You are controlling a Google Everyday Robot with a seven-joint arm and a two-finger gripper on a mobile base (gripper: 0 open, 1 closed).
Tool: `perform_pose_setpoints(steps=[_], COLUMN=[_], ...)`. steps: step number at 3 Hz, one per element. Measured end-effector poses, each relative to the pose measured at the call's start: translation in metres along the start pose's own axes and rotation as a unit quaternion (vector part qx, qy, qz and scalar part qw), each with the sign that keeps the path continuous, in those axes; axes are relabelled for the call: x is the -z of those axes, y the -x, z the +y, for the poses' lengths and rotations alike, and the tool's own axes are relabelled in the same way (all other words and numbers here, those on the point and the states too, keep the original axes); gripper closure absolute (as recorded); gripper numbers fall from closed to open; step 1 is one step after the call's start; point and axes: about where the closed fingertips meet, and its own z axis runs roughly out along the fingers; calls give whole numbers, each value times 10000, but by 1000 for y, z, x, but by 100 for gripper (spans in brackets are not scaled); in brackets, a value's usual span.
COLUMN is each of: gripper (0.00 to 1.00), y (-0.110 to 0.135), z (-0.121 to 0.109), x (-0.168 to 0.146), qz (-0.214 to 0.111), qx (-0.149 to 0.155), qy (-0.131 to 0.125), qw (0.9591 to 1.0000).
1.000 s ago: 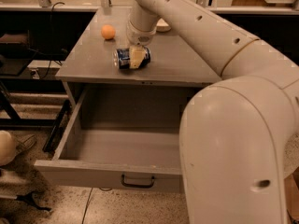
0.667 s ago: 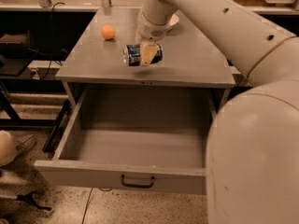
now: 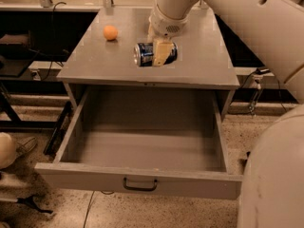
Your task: Place pepsi can into top drawer
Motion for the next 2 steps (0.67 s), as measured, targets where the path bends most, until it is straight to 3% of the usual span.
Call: perform_pose_setpoints(steps=[1,2], gripper=[100,100], y=[-2,1], z=[6,38], x=[-7,-12], qz=[-5,-66], qx=[-99,-409], qy=[113,355], qw=[9999,9985])
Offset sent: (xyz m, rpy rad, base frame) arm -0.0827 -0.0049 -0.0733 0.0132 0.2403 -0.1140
